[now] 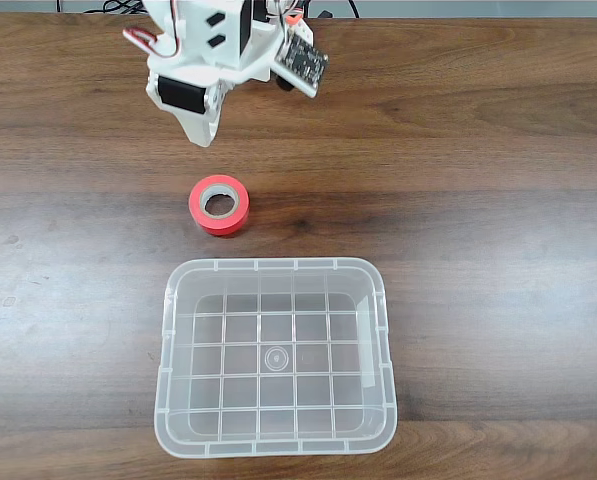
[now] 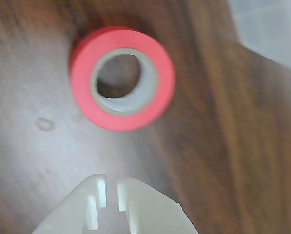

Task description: Grab the tape and place it in the box.

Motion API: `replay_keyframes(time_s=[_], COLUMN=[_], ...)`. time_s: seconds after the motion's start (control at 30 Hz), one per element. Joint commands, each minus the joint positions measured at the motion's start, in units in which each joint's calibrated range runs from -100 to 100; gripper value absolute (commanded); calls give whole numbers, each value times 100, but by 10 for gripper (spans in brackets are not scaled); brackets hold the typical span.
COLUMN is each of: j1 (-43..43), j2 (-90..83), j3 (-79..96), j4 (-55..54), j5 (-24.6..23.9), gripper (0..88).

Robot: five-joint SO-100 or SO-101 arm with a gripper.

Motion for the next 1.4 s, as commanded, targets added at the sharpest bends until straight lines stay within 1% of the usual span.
replay_keyframes(time_s=[0.0,0.3,0.7,0.77,0.9,0.97,1.37], j1=[14,14,14,14,14,14,22], j2=[1098,1749,1709,1717,1709,1709,1798], j3=[-514,-304,440,502,616,642,712], j4=[-286,-1382,-1570,-1570,-1493,-1476,-1510], j5=[176,618,671,671,682,740,813], gripper=[13,13,19,44,179,216,221])
